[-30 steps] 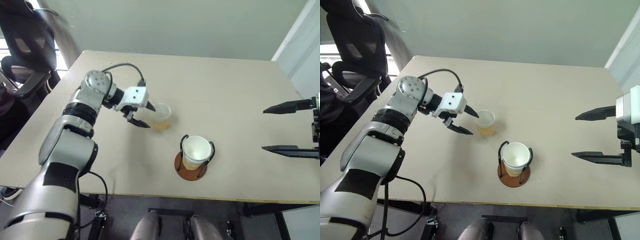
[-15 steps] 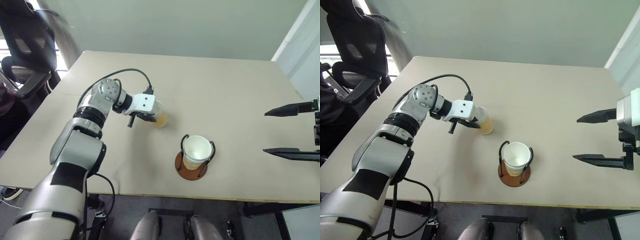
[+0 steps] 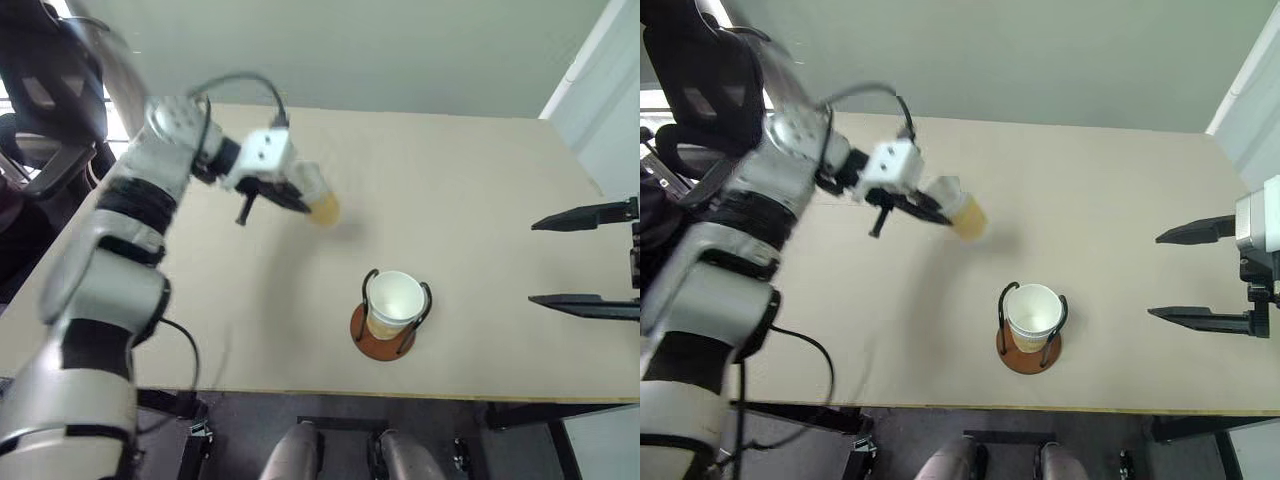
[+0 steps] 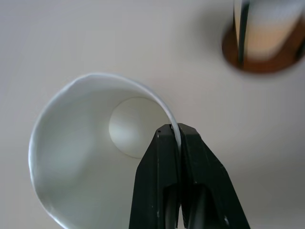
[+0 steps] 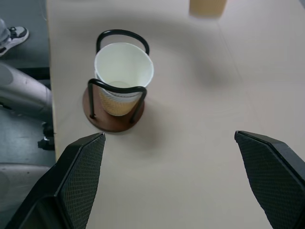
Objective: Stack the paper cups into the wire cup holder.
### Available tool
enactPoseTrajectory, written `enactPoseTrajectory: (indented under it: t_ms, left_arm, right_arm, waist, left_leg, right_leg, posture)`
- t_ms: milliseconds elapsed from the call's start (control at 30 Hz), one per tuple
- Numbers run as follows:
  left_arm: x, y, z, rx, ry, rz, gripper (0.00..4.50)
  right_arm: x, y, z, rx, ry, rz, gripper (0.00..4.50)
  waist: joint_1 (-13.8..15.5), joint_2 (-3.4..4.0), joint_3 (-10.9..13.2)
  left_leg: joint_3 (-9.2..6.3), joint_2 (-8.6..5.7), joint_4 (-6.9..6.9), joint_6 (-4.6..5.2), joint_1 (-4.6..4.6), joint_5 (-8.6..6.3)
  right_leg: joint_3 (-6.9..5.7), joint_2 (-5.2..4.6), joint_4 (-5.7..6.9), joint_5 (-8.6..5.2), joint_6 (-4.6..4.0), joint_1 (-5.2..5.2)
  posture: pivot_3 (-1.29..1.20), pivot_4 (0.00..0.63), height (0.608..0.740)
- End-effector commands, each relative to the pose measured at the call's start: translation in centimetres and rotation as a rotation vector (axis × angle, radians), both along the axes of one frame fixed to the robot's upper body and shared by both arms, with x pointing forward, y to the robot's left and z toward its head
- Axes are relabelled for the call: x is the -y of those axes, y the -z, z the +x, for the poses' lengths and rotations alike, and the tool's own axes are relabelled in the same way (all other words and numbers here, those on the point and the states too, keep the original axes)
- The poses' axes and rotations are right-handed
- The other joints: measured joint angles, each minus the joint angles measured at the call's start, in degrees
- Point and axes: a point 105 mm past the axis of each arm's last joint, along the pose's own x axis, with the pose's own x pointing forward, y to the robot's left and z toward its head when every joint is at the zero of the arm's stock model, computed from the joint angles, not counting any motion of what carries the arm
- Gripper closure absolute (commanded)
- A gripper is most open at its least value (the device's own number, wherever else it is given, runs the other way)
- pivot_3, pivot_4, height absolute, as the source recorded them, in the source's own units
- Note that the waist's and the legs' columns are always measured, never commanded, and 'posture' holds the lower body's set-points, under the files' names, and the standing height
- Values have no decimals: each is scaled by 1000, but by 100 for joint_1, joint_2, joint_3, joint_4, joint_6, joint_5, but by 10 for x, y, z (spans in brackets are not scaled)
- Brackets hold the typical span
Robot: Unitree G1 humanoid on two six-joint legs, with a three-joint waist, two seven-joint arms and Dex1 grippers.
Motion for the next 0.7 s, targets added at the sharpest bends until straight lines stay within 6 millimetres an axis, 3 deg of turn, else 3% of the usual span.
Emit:
enactPoseTrajectory:
  t_ms: [33, 200, 333, 533, 700]
  left_arm:
    - [30, -27, -44, -50, 238, -22, 4439]
    - [46, -19, -69, -106, 383, 27, 4439]
    - [56, -9, -78, -134, 463, 57, 4439]
    - [71, -4, -85, -156, 546, 56, 4439]
    - [76, 15, -83, -161, 566, 136, 4439]
  right_arm:
    - [-1, -9, -2, 38, -15, -22, 0]
    - [-5, -8, -12, 18, -37, -23, 0]
    - [-4, -9, -16, 24, -8, -24, 0]
    - [-4, -9, -21, 35, 24, -24, 0]
    - [-5, -9, -25, 43, 41, -21, 0]
  waist:
    - [2, 11, -6]
    - [-6, 31, -8]
    - [-54, 30, -5]
    - [-76, 30, -5]
    - [-86, 31, -5]
  left_leg:
    - [1, -5, 0, 6, 2, -4]
    - [3, -29, 2, 78, 34, -50]
    - [4, -27, 2, 66, 35, -41]
    - [6, -28, 6, 64, 35, -38]
    - [9, -27, 4, 57, 36, -34]
  right_leg:
    - [4, -7, 0, -4, 7, 2]
    - [12, -27, 12, -21, 21, 30]
    - [12, -26, 18, -19, 17, 27]
    - [13, -26, 16, -21, 14, 30]
    - [15, -27, 17, -24, 14, 30]
  posture:
    - [0, 150, 740]
    - [0, 150, 740]
    - [0, 150, 740]
    - [0, 150, 740]
    - [0, 150, 740]
